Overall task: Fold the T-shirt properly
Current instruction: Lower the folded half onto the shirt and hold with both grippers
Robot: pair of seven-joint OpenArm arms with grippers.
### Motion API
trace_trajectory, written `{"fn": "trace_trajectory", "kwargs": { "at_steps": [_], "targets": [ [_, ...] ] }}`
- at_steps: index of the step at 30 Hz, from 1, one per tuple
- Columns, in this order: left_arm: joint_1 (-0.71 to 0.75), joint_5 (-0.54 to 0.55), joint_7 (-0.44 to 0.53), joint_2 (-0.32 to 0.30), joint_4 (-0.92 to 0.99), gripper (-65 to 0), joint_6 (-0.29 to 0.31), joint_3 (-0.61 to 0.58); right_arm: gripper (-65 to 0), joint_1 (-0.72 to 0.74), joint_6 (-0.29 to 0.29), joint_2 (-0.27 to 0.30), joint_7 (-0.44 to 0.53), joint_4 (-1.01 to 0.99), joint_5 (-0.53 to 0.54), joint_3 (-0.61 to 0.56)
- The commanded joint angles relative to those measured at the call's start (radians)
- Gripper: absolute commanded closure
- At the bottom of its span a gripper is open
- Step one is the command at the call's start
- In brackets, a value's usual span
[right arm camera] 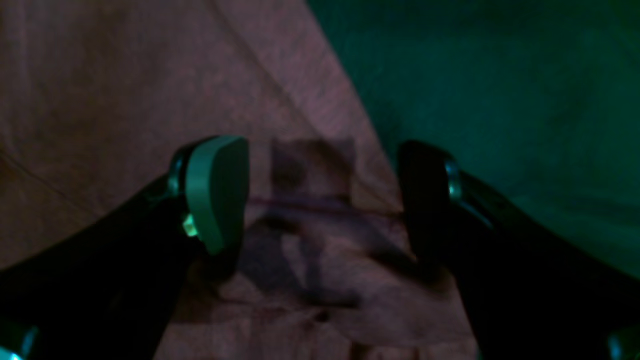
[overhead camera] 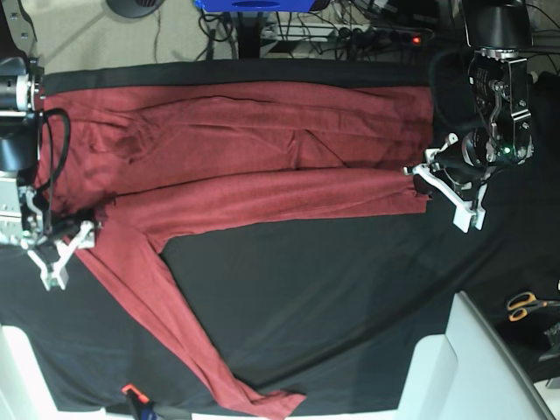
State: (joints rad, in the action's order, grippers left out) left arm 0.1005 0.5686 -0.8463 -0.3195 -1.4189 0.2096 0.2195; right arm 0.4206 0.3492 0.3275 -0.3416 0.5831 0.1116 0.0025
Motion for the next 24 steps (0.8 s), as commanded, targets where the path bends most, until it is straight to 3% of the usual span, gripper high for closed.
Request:
{"fn": "trace_trajectory", "kwargs": {
  "at_steps": [1,3,9,16,22,24],
  "targets": [
    [-0.012,0.008,0.014,-0.014,-0.013,0.0,0.0,0.008,-43.8,0.028,0.0,0.015,0.011,-0.001,-0.002,0.001],
    [-0.012,0.008,0.014,-0.014,-0.013,0.0,0.0,0.007,-39.8,0.028,0.0,0.015,0.016,-0.013,-0.002,0.001],
    [-0.014,0.008,0.014,-0.014,-0.013,0.0,0.0,0.005,-15.3,0.028,0.0,0.011,0.016,-0.013,-0.002,0.001],
    [-0.014,0.008,0.014,-0.014,-0.013,0.0,0.0,0.005,-0.6,0.03,0.0,0.015,0.016,-0.002,-0.002,0.003],
    [-0.014,0.008,0.014,-0.014,-0.013,0.0,-0.002,0.005,0.0,-0.015,-0.002,0.017,0.008,0.143,-0.002,0.009],
    [-0.014,0.008,0.014,-0.014,-0.021,0.0,-0.002,0.008,0.0,-0.033,-0.002,0.02,-0.037,0.197,-0.002,0.009]
  ]
}}
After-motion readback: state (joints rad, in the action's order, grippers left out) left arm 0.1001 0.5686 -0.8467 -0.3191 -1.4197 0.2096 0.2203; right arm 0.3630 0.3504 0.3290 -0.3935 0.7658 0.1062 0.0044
